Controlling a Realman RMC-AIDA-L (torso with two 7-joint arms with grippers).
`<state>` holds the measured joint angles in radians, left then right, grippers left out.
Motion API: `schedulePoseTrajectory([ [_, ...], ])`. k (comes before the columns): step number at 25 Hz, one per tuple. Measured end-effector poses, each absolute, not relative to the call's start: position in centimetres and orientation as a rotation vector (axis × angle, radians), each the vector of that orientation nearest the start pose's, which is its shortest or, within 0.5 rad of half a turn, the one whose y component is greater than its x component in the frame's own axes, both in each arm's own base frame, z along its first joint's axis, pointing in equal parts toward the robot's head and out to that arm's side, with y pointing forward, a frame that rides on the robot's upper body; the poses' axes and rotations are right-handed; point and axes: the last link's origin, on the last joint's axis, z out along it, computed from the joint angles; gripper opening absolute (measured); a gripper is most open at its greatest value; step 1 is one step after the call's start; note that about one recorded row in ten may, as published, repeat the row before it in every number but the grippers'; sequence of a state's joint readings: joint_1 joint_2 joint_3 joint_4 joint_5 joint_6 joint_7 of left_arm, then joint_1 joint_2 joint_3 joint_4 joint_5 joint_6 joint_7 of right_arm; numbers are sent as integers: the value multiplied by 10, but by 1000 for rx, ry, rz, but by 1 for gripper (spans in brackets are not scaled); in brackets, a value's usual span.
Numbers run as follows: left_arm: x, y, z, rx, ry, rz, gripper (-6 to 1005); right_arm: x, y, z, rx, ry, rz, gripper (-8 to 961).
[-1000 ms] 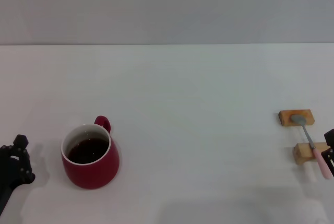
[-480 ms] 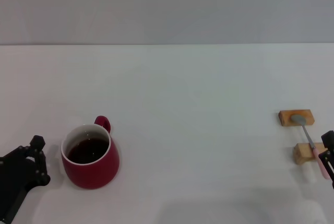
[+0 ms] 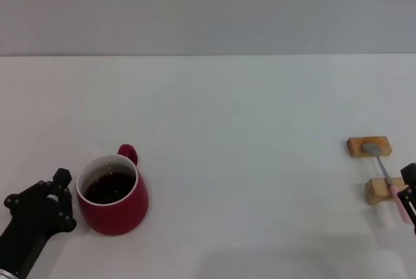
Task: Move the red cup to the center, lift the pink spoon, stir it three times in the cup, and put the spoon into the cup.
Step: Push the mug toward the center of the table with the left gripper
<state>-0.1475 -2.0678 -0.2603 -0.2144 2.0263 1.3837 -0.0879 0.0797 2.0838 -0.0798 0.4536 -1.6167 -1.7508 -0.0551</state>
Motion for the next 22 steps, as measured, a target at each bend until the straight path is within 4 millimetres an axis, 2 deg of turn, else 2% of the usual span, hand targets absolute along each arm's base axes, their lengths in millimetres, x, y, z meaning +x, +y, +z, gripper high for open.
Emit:
schedulePoseTrajectory([
  [22, -335, 210, -70, -1872, -539, -726, -2, 305, 159, -51, -1514, 522, 928, 823],
])
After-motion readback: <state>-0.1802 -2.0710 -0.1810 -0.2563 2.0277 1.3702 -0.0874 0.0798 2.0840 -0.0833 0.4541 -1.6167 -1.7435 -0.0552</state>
